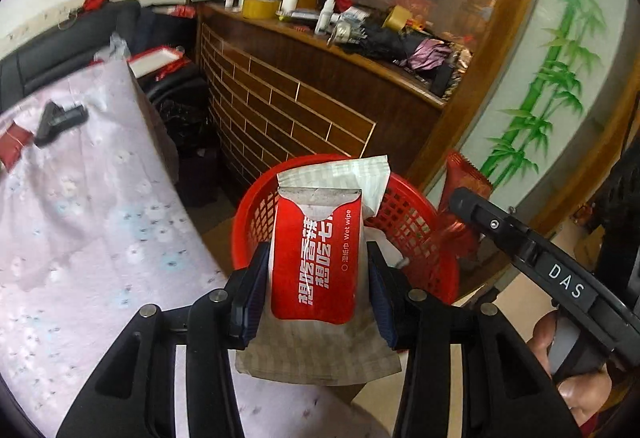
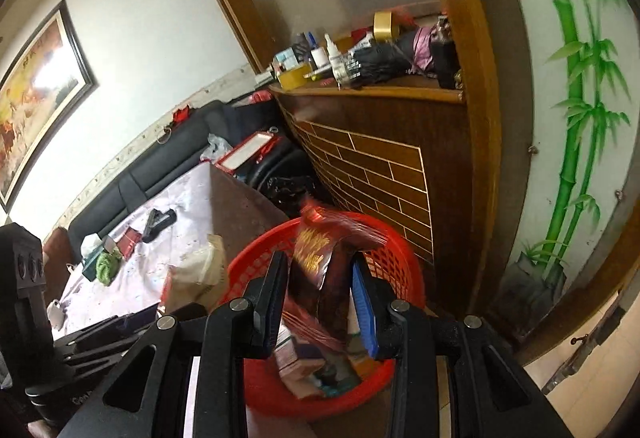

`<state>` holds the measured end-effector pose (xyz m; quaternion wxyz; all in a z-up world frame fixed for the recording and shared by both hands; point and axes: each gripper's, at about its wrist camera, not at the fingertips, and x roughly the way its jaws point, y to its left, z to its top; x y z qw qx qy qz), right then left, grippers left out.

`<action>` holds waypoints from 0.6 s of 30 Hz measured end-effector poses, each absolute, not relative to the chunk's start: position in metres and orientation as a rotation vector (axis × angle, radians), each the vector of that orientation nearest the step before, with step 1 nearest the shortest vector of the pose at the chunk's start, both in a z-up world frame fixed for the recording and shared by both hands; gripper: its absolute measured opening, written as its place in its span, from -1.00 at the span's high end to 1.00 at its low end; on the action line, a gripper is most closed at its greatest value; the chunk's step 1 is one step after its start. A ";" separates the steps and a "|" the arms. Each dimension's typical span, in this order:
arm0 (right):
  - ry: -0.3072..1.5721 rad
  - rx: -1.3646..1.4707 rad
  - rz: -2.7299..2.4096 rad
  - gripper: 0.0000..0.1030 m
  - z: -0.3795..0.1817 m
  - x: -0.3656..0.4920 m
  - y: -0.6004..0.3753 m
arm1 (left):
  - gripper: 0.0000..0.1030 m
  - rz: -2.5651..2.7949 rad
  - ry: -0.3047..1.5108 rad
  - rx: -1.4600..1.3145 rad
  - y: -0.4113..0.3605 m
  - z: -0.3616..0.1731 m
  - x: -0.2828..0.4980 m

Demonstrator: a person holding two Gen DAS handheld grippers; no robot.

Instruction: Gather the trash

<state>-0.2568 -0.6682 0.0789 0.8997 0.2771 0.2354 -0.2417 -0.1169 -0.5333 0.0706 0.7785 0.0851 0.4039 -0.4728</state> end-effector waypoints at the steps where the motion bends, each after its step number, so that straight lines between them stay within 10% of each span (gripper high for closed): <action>1: 0.499 0.586 -0.489 0.30 0.075 -0.254 -0.673 | -0.03 -1.022 0.890 0.172 -0.534 0.067 -0.114; 3: 0.510 0.628 -0.457 0.01 0.068 -0.250 -0.682 | -0.09 -1.012 0.916 0.154 -0.532 0.061 -0.107; 11: 0.493 0.649 -0.468 -0.06 0.074 -0.261 -0.676 | -0.30 -0.982 0.827 0.144 -0.499 0.069 -0.104; 18: 0.415 0.471 -0.610 -0.68 0.104 -0.282 -0.609 | -0.69 -0.932 0.730 0.079 -0.452 0.084 -0.120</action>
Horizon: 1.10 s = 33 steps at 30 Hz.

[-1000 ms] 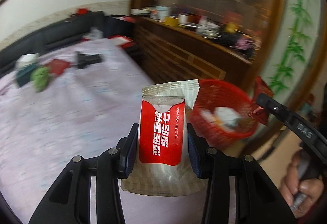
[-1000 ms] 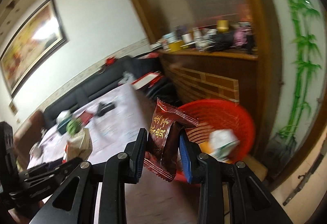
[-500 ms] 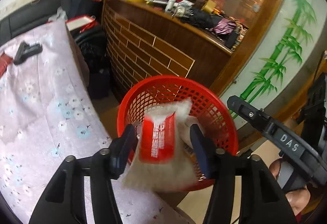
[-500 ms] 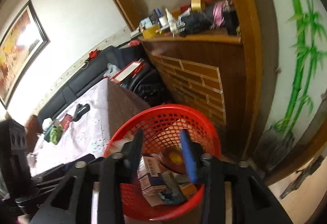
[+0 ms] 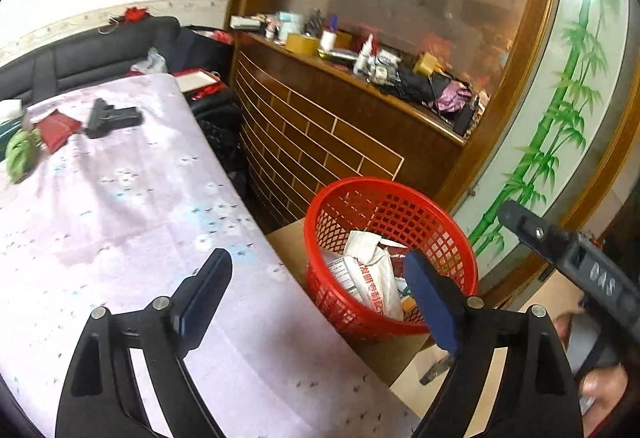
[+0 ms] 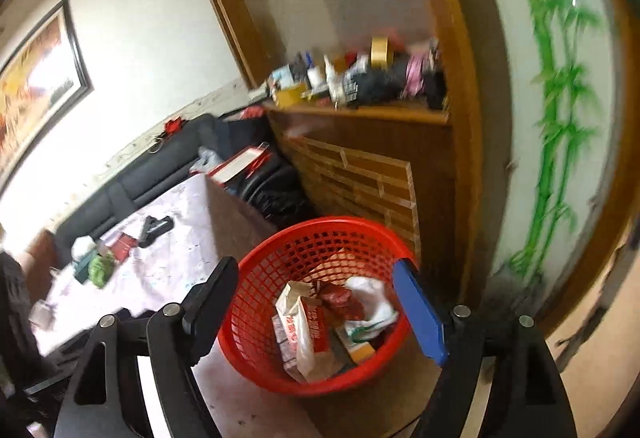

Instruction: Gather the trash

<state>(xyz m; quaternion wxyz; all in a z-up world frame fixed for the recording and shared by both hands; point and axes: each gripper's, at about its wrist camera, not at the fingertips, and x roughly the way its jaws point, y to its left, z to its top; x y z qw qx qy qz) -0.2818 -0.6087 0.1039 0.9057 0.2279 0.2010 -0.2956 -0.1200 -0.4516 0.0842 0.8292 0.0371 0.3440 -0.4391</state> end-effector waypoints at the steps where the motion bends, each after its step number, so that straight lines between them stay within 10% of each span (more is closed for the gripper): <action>1: 0.403 0.435 -0.641 -0.71 0.106 -0.286 -0.595 | -0.69 -0.913 0.716 0.081 -0.446 0.086 -0.123; 33: 0.329 0.286 -0.818 -0.89 0.083 -0.355 -0.431 | -0.93 -0.661 0.466 0.332 -0.297 0.064 -0.218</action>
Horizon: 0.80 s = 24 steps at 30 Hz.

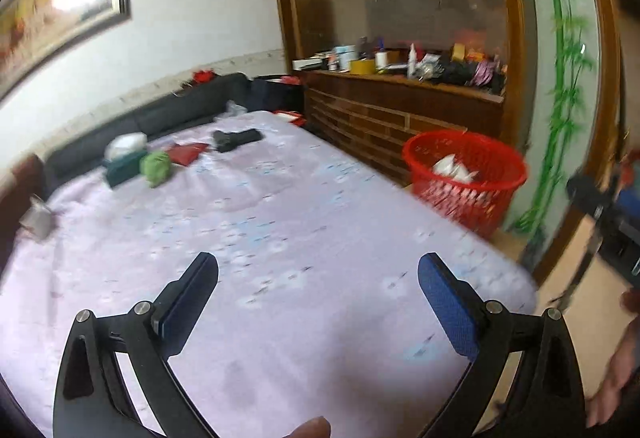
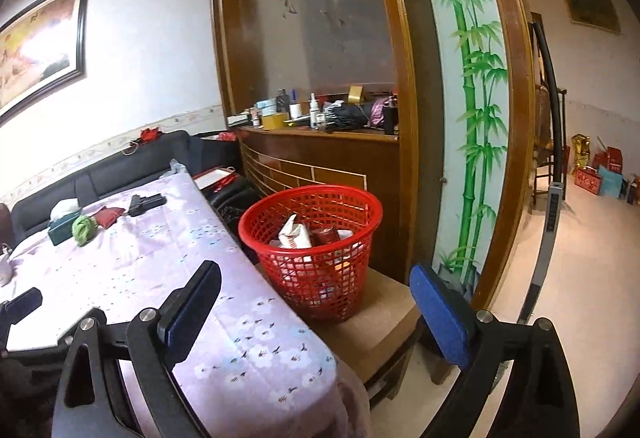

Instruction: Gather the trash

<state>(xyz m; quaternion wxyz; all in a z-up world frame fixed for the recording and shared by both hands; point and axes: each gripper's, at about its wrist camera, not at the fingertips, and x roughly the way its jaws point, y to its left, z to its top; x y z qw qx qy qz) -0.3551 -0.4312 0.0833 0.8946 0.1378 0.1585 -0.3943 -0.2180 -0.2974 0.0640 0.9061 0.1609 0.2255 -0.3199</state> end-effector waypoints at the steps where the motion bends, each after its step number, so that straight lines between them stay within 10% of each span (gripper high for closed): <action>1: 0.325 0.288 -0.816 -0.89 0.083 -0.356 -0.431 | -0.93 -0.657 0.461 0.359 -0.297 0.063 -0.223; 24: 0.329 0.299 -0.805 -0.89 0.071 -0.352 -0.432 | -0.93 -0.695 0.497 0.315 -0.289 0.051 -0.217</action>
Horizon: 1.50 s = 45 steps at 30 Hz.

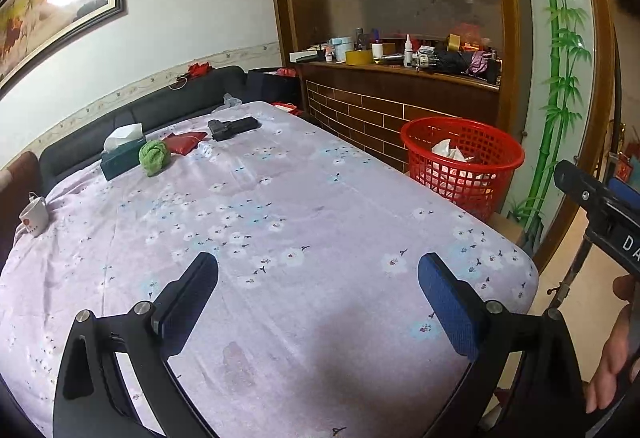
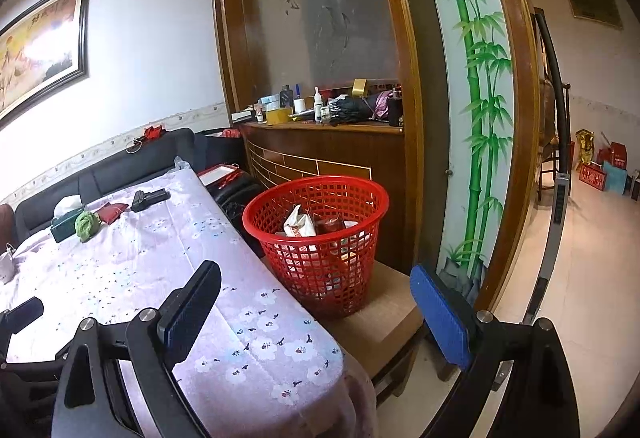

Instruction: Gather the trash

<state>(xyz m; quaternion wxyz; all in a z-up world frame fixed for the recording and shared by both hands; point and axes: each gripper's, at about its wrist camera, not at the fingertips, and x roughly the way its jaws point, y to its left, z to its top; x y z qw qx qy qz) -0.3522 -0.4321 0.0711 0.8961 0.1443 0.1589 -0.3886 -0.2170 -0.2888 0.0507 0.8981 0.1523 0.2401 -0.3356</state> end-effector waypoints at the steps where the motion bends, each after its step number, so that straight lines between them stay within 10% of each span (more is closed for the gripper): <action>1: 0.329 0.298 -0.805 -0.89 0.071 -0.352 -0.432 | -0.93 -0.694 0.496 0.319 -0.289 0.050 -0.217; 45: 0.374 0.274 -0.778 -0.90 0.067 -0.338 -0.425 | -0.93 -0.688 0.538 0.305 -0.284 0.041 -0.209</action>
